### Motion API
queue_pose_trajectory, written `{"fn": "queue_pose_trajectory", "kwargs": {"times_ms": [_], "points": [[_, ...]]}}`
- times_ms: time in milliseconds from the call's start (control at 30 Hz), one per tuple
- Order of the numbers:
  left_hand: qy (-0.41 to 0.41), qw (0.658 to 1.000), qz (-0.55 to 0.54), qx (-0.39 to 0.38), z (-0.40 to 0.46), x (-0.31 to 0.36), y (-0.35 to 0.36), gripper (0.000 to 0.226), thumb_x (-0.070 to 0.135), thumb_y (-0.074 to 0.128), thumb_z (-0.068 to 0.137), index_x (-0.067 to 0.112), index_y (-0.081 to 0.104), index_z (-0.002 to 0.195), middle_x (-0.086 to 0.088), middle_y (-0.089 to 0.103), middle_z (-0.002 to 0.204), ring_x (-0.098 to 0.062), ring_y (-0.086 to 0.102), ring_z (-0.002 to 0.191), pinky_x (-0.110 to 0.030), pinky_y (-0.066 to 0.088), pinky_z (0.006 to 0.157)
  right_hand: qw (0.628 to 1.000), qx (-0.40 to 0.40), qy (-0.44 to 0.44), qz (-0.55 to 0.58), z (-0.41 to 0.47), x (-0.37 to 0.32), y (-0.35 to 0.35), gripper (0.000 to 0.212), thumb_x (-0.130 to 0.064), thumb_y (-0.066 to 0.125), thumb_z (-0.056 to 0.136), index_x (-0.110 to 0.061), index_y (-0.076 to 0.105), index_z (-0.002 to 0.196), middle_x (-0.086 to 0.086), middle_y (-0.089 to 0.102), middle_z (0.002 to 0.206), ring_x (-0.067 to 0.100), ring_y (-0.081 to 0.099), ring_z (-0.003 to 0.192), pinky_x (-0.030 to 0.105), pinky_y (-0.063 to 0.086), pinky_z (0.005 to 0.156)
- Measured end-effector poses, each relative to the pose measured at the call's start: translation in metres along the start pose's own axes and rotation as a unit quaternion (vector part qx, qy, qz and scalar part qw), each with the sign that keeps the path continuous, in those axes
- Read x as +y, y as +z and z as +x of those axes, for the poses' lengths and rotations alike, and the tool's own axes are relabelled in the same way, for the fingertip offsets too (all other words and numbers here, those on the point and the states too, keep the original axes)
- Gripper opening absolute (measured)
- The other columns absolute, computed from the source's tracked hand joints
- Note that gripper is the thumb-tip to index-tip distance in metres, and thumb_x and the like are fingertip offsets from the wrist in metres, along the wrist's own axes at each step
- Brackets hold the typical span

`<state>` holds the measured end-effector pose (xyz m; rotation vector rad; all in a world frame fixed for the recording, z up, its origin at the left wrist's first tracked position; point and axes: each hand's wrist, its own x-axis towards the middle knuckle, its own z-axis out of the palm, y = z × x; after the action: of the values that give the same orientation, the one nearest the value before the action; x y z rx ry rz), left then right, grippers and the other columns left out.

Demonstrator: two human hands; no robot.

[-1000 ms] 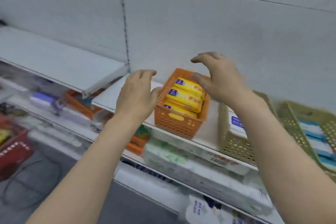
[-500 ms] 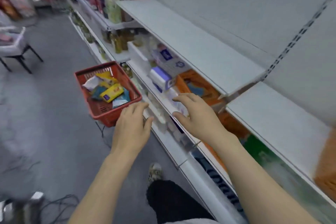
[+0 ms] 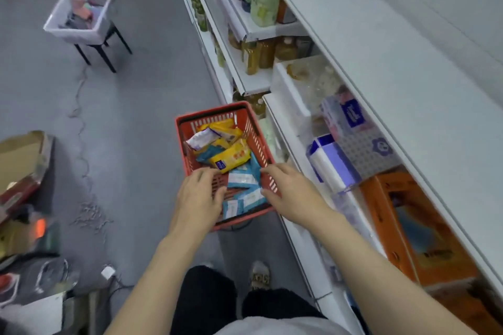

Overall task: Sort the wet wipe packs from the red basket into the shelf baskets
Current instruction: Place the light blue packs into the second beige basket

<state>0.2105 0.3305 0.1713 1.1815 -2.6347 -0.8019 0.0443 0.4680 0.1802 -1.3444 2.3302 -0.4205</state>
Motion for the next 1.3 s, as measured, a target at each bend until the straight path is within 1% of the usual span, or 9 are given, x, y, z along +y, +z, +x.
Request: {"fn": "queue_pose_trajectory", "kwargs": {"times_ms": [167, 467, 600, 700, 833, 1033, 1167, 1233, 1300], "points": [[-0.045, 0.997, -0.012, -0.054, 0.093, -0.048, 0.029, 0.037, 0.026, 0.061, 0.092, 0.013, 0.056, 0.126, -0.007, 0.055, 0.127, -0.028, 0.051, 0.12, -0.04, 0.041, 0.1, 0.996, -0.073, 0.05, -0.003, 0.101, 0.017, 0.03, 0.049, -0.032, 0.059, 0.095, -0.018, 0.049, 0.141, 0.006, 0.049, 0.142, 0.025, 0.045, 0.131, 0.037, 0.043, 0.103], [-0.068, 0.968, -0.005, -0.243, 0.219, -0.113, 0.11, 0.044, 0.032, 0.059, 0.094, 0.013, 0.052, 0.133, -0.011, 0.054, 0.129, -0.033, 0.052, 0.12, -0.04, 0.043, 0.096, 0.953, -0.199, 0.226, 0.042, 0.227, 0.06, 0.14, 0.052, -0.033, 0.06, 0.095, -0.011, 0.05, 0.141, 0.014, 0.05, 0.141, 0.031, 0.05, 0.128, 0.038, 0.043, 0.103], [-0.103, 0.952, -0.03, -0.288, 0.231, -0.139, 0.144, 0.043, 0.034, 0.06, 0.093, 0.013, 0.053, 0.13, -0.011, 0.053, 0.131, -0.034, 0.053, 0.118, -0.043, 0.046, 0.096, 0.932, -0.242, 0.262, 0.058, 0.262, 0.074, 0.194, 0.062, -0.033, 0.063, 0.093, -0.011, 0.04, 0.146, 0.015, 0.046, 0.145, 0.033, 0.046, 0.132, 0.041, 0.042, 0.106], [-0.138, 0.946, -0.037, -0.29, 0.226, -0.153, 0.165, 0.046, 0.033, 0.058, 0.095, 0.012, 0.051, 0.134, -0.014, 0.053, 0.133, -0.032, 0.05, 0.121, -0.036, 0.041, 0.099, 0.932, -0.249, 0.257, 0.055, 0.281, 0.089, 0.23, 0.067, -0.027, 0.068, 0.091, -0.011, 0.036, 0.147, 0.014, 0.043, 0.147, 0.033, 0.042, 0.135, 0.041, 0.04, 0.108], [-0.213, 0.925, -0.045, -0.31, 0.212, -0.161, 0.191, 0.048, 0.036, 0.058, 0.095, 0.009, 0.05, 0.134, -0.015, 0.054, 0.131, -0.033, 0.051, 0.119, -0.034, 0.04, 0.097, 0.934, -0.265, 0.239, -0.009, 0.287, 0.104, 0.267, 0.07, -0.018, 0.07, 0.087, -0.012, 0.032, 0.146, 0.012, 0.041, 0.146, 0.031, 0.038, 0.135, 0.041, 0.038, 0.107], [-0.271, 0.896, -0.078, -0.344, 0.179, -0.168, 0.223, 0.044, 0.044, 0.058, 0.09, 0.019, 0.056, 0.126, -0.006, 0.065, 0.121, -0.026, 0.062, 0.11, -0.037, 0.051, 0.091, 0.934, -0.279, 0.166, -0.146, 0.271, 0.099, 0.28, 0.036, -0.013, 0.057, 0.094, -0.01, 0.056, 0.13, 0.011, 0.052, 0.131, 0.031, 0.043, 0.124, 0.039, 0.041, 0.097], [-0.31, 0.88, -0.074, -0.351, 0.159, -0.165, 0.24, 0.042, 0.033, 0.062, 0.092, 0.012, 0.055, 0.128, -0.011, 0.064, 0.121, -0.031, 0.059, 0.11, -0.029, 0.044, 0.083, 0.958, -0.19, 0.207, -0.056, 0.258, 0.095, 0.245, 0.034, -0.034, 0.061, 0.095, -0.013, 0.058, 0.121, 0.01, 0.062, 0.117, 0.031, 0.055, 0.113, 0.039, 0.045, 0.081], [-0.34, 0.863, -0.075, -0.365, 0.154, -0.163, 0.249, 0.045, 0.037, 0.062, 0.092, 0.013, 0.052, 0.129, -0.011, 0.061, 0.127, -0.031, 0.057, 0.114, -0.031, 0.043, 0.087, 0.952, -0.151, 0.265, 0.012, 0.251, 0.095, 0.224, 0.04, -0.039, 0.056, 0.098, -0.01, 0.053, 0.125, 0.015, 0.068, 0.109, 0.035, 0.064, 0.101, 0.038, 0.05, 0.074], [-0.382, 0.838, -0.087, -0.38, 0.15, -0.162, 0.259, 0.054, 0.041, 0.062, 0.091, 0.016, 0.046, 0.136, -0.009, 0.057, 0.134, -0.031, 0.054, 0.121, -0.032, 0.042, 0.093, 0.944, -0.121, 0.297, 0.084, 0.242, 0.097, 0.21, 0.044, -0.042, 0.058, 0.096, -0.008, 0.053, 0.124, 0.015, 0.07, 0.108, 0.035, 0.067, 0.097, 0.043, 0.055, 0.077]]}}
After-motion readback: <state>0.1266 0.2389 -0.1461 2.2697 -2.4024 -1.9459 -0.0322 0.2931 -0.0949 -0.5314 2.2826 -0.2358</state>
